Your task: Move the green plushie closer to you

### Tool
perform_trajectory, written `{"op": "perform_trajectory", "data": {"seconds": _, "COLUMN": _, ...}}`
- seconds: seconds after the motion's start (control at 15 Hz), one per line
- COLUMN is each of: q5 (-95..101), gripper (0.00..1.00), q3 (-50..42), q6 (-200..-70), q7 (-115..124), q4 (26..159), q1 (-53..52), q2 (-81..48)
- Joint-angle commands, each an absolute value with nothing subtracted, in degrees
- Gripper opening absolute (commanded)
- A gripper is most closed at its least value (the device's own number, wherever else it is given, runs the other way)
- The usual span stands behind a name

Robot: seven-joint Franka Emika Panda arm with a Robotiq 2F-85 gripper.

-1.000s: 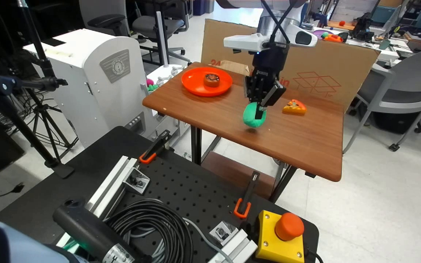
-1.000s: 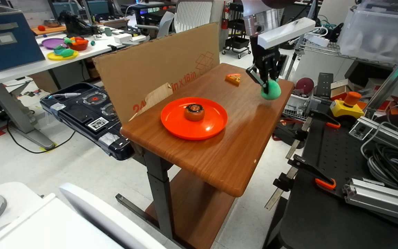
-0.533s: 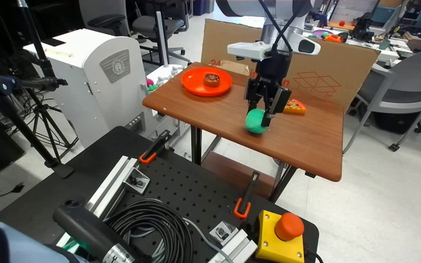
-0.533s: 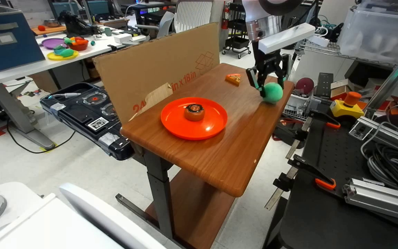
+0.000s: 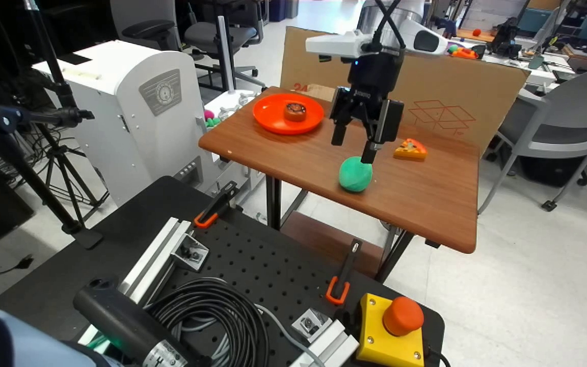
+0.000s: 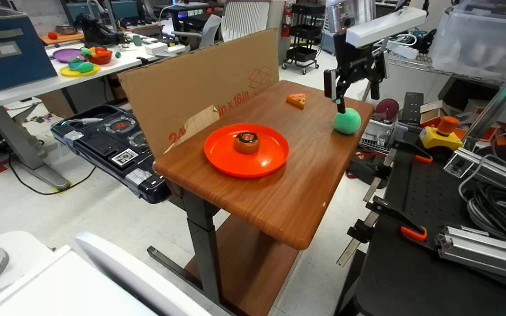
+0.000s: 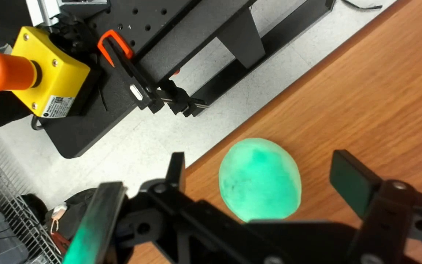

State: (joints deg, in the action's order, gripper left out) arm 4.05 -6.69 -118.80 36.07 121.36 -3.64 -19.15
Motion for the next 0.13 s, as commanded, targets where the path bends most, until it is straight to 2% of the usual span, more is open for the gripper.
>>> {"op": "perform_trajectory", "data": {"seconds": 0.0, "q5": 4.2, "gripper": 1.0, "q3": -6.3, "q6": -118.6, "q7": 36.1, "q4": 121.3, "q1": -3.3, "q2": -18.9}}
{"op": "perform_trajectory", "data": {"seconds": 0.07, "q5": 4.2, "gripper": 1.0, "q3": -6.4, "q6": -118.7, "q7": 36.1, "q4": 121.0, "q1": -3.2, "q2": -19.3}}
